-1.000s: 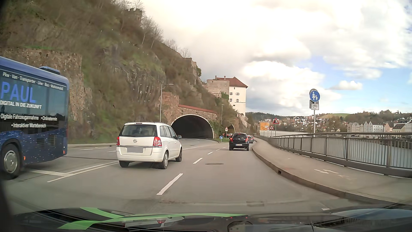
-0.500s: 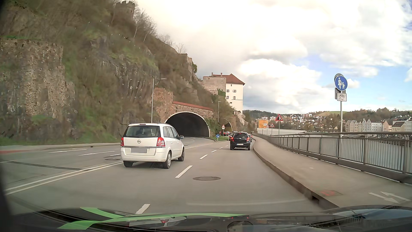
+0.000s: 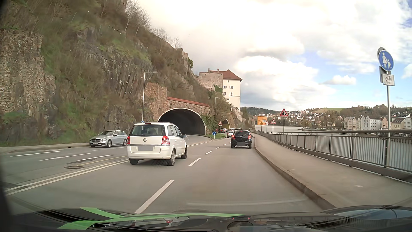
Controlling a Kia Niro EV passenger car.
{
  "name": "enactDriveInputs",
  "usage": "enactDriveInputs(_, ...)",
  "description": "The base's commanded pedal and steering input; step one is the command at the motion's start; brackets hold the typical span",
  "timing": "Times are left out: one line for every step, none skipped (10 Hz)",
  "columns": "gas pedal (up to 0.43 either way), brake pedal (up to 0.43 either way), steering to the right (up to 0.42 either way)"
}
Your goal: Follow the waypoints while adhering to traffic rules and regulations
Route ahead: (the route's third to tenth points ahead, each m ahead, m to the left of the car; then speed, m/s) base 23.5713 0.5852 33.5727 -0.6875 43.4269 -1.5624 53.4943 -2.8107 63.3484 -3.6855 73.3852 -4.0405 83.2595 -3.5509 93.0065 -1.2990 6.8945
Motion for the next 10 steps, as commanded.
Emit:
enactDriveInputs(0.0, 0.091, 0.021)
enactDriveInputs(0.0, 0.091, 0.022)
enactDriveInputs(0.0, 0.091, 0.022)
enactDriveInputs(0.0, 0.098, 0.022)
enactDriveInputs(0.0, 0.098, 0.022)
enactDriveInputs(0.0, 0.098, 0.023)
enactDriveInputs(0.0, 0.079, 0.023)
enactDriveInputs(0.0, 0.091, 0.022)
enactDriveInputs(0.0, 0.098, 0.022)
enactDriveInputs(0.0, 0.104, 0.022)
